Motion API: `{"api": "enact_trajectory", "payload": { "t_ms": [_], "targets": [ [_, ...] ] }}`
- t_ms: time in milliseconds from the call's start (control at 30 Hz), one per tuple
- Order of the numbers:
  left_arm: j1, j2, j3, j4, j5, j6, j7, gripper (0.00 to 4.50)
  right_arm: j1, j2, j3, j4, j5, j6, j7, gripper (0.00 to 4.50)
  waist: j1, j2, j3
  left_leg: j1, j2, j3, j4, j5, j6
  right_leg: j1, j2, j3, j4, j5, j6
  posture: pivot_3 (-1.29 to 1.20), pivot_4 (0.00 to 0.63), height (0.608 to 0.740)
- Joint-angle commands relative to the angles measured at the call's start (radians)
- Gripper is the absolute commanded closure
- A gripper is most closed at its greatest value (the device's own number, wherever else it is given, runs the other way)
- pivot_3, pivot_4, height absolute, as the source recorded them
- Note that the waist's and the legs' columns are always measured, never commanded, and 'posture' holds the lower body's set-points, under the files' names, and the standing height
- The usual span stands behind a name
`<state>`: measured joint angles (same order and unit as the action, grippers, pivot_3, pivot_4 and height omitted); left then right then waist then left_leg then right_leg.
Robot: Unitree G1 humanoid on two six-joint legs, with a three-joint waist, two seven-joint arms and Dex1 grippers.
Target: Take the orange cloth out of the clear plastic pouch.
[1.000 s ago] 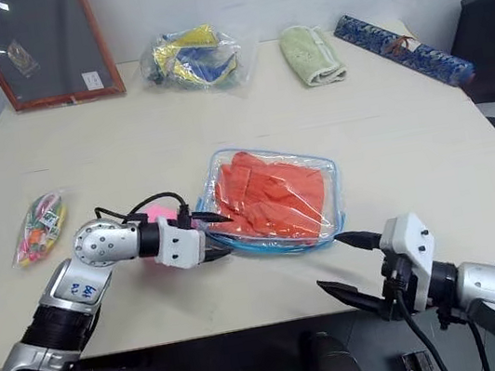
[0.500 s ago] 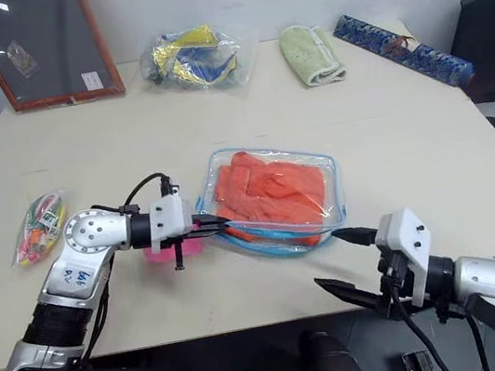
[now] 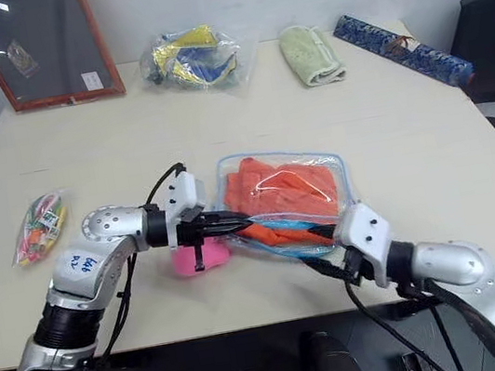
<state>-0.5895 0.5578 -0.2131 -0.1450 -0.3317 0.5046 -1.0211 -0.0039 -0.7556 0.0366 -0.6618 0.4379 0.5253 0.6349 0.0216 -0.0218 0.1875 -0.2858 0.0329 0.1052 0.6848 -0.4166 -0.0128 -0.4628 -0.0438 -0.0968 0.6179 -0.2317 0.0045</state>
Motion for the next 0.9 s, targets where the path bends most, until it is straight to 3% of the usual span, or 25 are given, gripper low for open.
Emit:
{"api": "enact_trajectory", "payload": {
  "t_ms": [33,233,333,400,667,900],
  "targets": [
    [-0.021,0.000,0.005,-0.031,0.003,-0.004,0.002,4.50,-0.050,0.009,0.064,0.024,-0.108,-0.020,-0.030,2.67,0.000,0.000,0.000,0.000,0.000,0.000,0.000,0.000,0.000,0.000,0.000,0.000,0.000,0.000,0.000,0.00,0.150,0.740],
    [-0.027,-0.005,0.001,-0.020,0.013,-0.011,0.002,4.50,-0.112,0.026,0.178,0.124,-0.326,-0.097,-0.073,2.67,0.000,0.000,0.000,0.000,0.000,0.000,0.000,0.000,0.000,0.000,0.000,0.000,0.000,0.000,0.000,0.00,0.150,0.740],
    [-0.028,-0.007,0.000,-0.018,0.018,-0.014,-0.001,4.50,-0.132,0.049,0.201,0.144,-0.389,-0.095,-0.098,2.08,0.000,0.000,0.000,0.000,0.000,0.000,0.000,0.000,0.000,0.000,0.000,0.000,0.000,0.000,0.000,0.00,0.150,0.740],
    [-0.029,-0.009,0.001,-0.018,0.018,-0.014,-0.002,4.50,-0.141,0.061,0.208,0.152,-0.417,-0.090,-0.103,1.45,-0.001,0.000,0.000,-0.001,0.000,0.000,0.000,0.000,0.000,-0.001,0.000,0.000,0.000,0.000,0.000,0.00,0.150,0.740],
    [-0.028,-0.022,-0.008,-0.024,0.020,-0.019,-0.004,4.50,-0.187,0.122,0.209,0.201,-0.466,-0.067,-0.107,1.45,-0.003,0.000,0.000,-0.001,0.000,0.000,0.001,0.000,0.000,-0.001,0.000,0.000,0.000,0.000,0.000,0.00,0.150,0.740],
    [-0.035,-0.039,-0.008,-0.017,0.027,-0.021,0.001,4.50,-0.192,0.085,0.271,0.248,-0.581,-0.154,-0.072,1.45,-0.004,0.000,0.000,-0.001,0.000,0.000,0.001,0.000,0.000,-0.001,0.000,0.000,0.000,0.000,0.000,0.00,0.150,0.740]
  ]
}}
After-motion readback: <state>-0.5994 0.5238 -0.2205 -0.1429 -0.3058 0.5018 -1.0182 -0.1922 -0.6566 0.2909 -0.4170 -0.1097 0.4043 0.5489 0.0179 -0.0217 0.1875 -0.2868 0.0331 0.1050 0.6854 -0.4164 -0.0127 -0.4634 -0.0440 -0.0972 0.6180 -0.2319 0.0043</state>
